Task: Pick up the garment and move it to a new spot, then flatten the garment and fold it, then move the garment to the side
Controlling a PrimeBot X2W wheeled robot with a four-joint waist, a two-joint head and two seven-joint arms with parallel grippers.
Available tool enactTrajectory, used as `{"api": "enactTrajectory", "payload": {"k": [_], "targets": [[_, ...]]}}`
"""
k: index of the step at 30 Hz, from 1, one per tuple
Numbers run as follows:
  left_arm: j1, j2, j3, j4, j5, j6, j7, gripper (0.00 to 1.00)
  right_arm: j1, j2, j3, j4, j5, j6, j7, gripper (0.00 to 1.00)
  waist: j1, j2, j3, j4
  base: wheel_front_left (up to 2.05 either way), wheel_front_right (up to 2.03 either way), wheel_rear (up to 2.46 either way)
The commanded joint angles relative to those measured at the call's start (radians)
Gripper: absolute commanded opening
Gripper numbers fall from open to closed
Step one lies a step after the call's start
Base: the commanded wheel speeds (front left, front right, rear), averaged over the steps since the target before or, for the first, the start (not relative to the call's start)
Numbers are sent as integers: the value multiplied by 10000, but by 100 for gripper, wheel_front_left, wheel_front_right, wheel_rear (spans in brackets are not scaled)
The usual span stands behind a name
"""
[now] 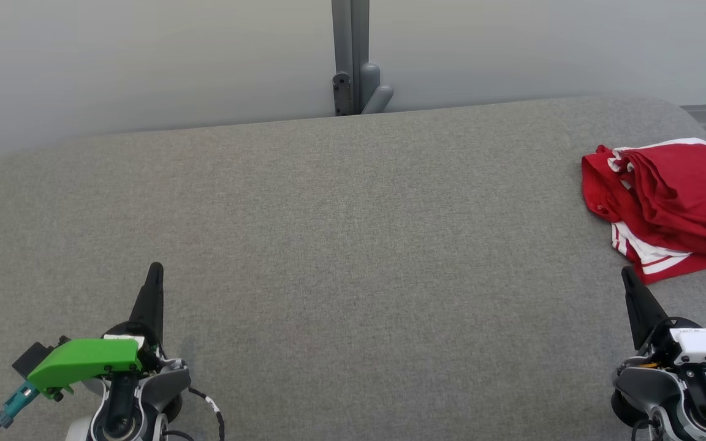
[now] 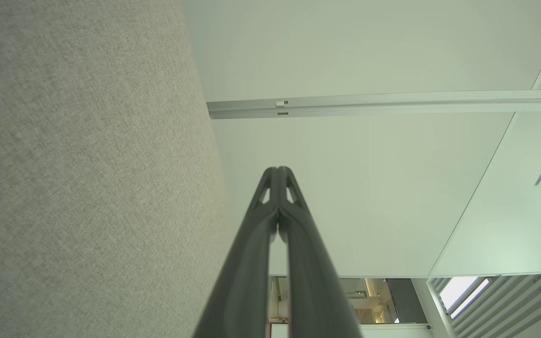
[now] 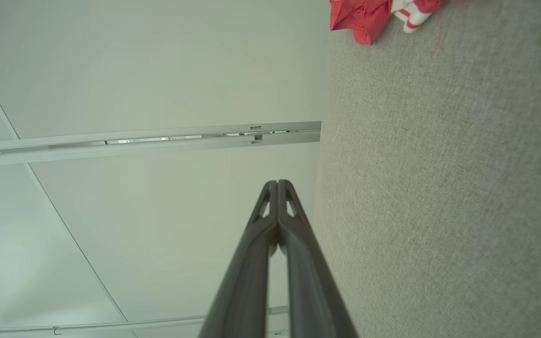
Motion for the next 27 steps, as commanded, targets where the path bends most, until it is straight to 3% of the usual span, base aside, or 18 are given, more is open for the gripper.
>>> {"api": "enactTrajectory", "payload": {"k": [1,27], "targets": [[-124,37,30,2,-52,-49,27,0,-97,-2,-26,15,0,4,24,0,0,0,0,0,0,0,0],[-124,37,30,1,-50,-49,26,0,-96,-3,-19,15,7,4,19,0,0,0,0,0,0,0,0]]}}
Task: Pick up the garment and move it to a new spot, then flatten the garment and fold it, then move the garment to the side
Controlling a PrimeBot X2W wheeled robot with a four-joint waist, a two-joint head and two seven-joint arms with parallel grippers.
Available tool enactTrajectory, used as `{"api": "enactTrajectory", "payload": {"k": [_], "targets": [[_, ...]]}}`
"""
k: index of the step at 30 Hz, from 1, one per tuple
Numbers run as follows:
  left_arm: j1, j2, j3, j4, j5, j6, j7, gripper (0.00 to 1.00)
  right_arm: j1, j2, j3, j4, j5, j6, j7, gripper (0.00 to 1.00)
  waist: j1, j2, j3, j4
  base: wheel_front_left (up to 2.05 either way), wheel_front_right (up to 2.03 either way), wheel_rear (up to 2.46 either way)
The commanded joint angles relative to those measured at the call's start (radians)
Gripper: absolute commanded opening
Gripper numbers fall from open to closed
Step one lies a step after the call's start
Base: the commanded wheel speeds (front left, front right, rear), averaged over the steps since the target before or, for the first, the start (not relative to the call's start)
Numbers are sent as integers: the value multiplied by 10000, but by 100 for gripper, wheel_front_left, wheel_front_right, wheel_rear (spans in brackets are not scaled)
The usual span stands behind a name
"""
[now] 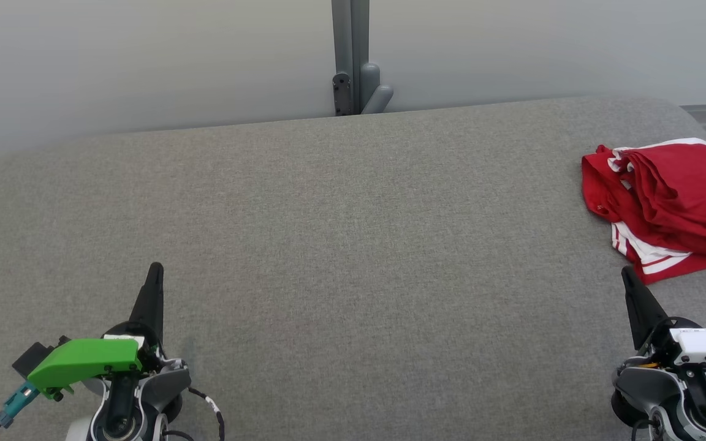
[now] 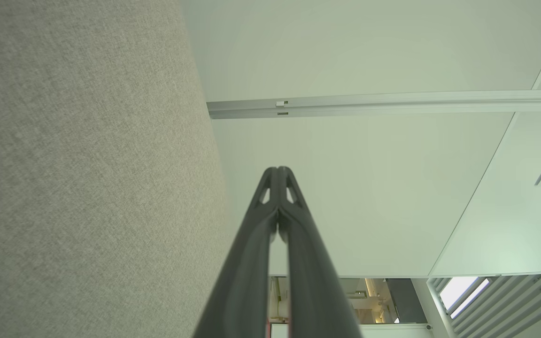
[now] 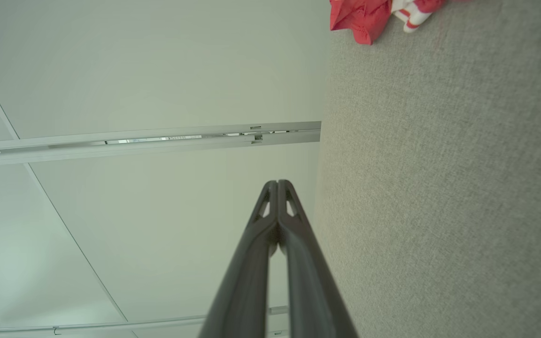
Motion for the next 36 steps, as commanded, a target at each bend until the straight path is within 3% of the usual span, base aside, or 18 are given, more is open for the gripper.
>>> {"api": "enactTrajectory", "payload": {"k": [1,36], "targets": [[-124,37,30,1,-50,-49,26,0,-95,-5,-18,15,8,4,20,0,0,-1,0,0,0,0,0],[-124,37,29,1,-51,-50,26,0,-93,-5,-8,15,17,4,11,0,0,-1,0,0,0,0,0]]}}
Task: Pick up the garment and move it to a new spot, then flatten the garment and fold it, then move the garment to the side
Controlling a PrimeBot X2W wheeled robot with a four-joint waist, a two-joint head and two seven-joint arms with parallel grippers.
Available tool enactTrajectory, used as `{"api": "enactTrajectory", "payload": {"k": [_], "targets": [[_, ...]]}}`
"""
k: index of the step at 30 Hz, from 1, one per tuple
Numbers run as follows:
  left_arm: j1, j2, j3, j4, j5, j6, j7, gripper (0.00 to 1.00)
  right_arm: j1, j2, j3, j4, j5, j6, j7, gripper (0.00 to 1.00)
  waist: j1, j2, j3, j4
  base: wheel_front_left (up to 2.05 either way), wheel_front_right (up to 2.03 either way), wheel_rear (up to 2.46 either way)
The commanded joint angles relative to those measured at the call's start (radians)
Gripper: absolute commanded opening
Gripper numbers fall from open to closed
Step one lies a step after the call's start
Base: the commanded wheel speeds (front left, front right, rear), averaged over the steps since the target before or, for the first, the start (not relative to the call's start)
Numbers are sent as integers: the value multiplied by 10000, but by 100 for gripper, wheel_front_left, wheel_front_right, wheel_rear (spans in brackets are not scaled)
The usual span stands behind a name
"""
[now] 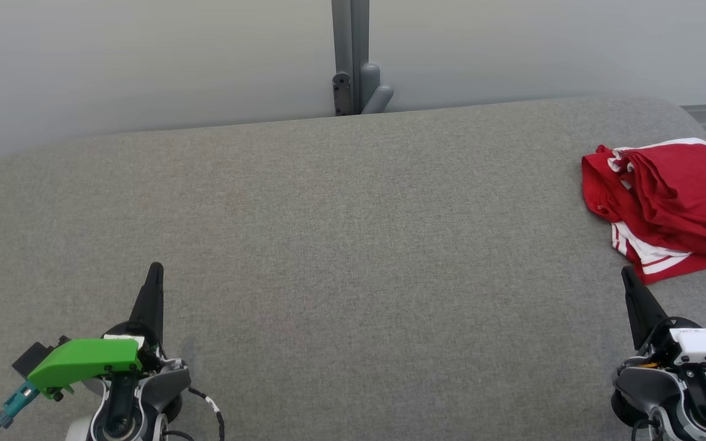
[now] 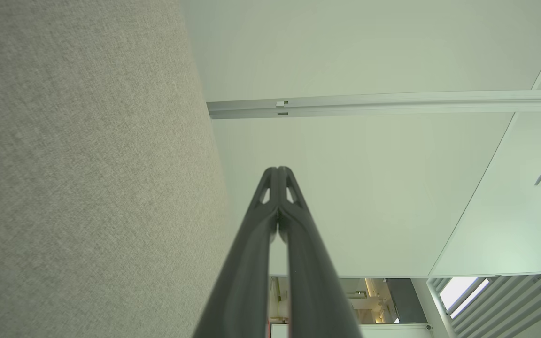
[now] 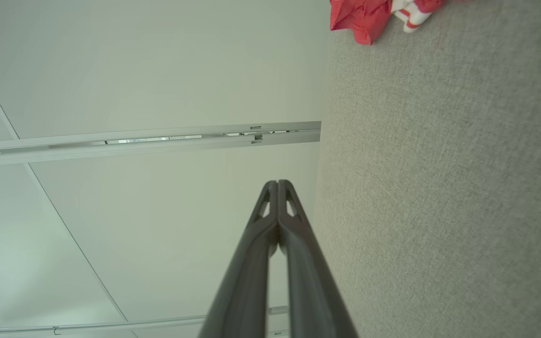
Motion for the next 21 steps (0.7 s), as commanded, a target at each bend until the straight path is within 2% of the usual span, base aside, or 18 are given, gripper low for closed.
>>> {"api": "enactTrajectory", "payload": {"k": [1,21], "targets": [[-124,37,29,1,-51,-50,26,0,-93,-5,-10,15,18,4,10,0,0,0,0,0,0,0,0],[-124,38,29,0,-51,-50,26,0,-93,-4,-6,15,20,4,8,0,0,0,0,0,0,0,0]]}}
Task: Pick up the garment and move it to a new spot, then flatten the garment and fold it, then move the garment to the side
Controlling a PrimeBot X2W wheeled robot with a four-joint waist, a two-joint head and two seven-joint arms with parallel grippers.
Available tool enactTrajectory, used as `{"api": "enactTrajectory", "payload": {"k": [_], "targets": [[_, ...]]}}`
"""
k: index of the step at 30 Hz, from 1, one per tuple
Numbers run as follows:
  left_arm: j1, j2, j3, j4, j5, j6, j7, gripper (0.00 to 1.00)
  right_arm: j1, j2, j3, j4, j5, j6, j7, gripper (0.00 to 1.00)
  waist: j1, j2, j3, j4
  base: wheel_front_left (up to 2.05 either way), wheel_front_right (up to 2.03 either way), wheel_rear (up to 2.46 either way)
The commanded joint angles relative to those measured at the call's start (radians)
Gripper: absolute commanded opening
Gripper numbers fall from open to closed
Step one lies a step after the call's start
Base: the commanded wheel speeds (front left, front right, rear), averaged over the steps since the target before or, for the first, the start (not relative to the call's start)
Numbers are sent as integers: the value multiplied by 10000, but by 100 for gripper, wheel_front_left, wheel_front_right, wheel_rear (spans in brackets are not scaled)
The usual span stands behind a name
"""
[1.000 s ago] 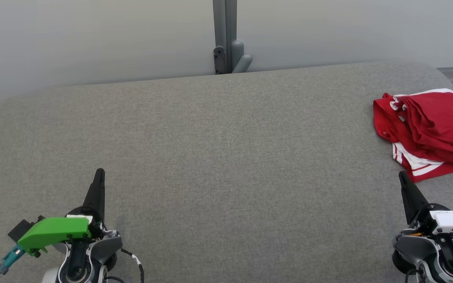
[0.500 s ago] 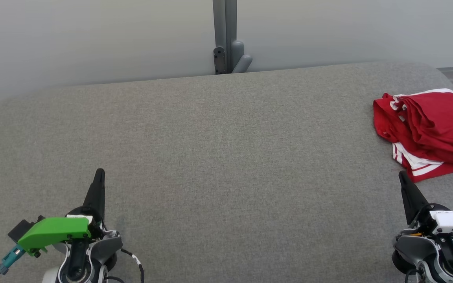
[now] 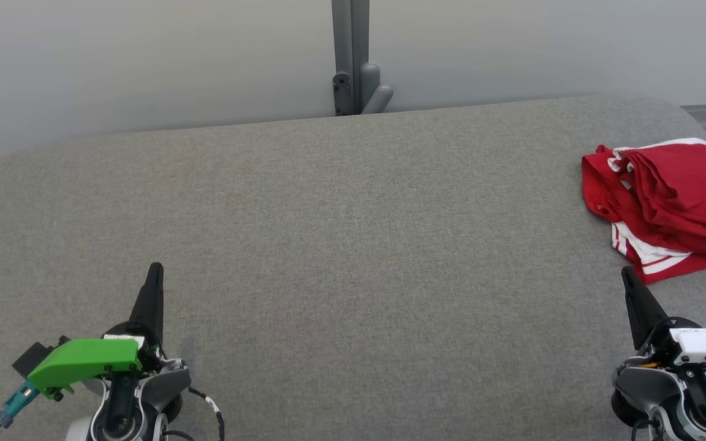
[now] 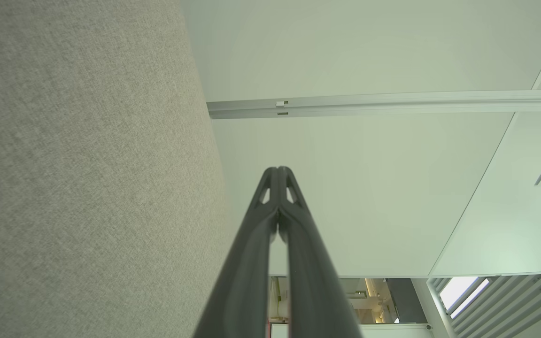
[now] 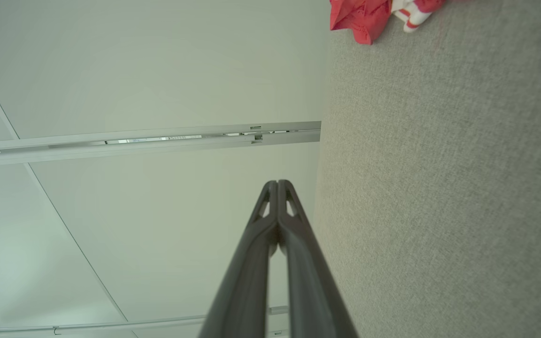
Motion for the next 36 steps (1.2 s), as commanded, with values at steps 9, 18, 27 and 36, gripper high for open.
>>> {"api": "enactTrajectory", "payload": {"k": [9,18,27,36], "targets": [[-124,38,29,0,-51,-50,26,0,-92,-4,-5,15,21,4,7,0,0,-1,0,0,0,0,0],[-124,38,29,0,-51,-50,26,0,-92,-4,-4,15,22,4,6,0,0,-1,0,0,0,0,0],[-124,38,29,0,-51,-50,26,0,-92,-4,-4,15,23,4,5,0,0,-1,0,0,0,0,0],[-124,38,29,0,-51,-50,26,0,-92,-4,-4,15,23,4,4,0,0,-1,0,0,0,0,0]]}}
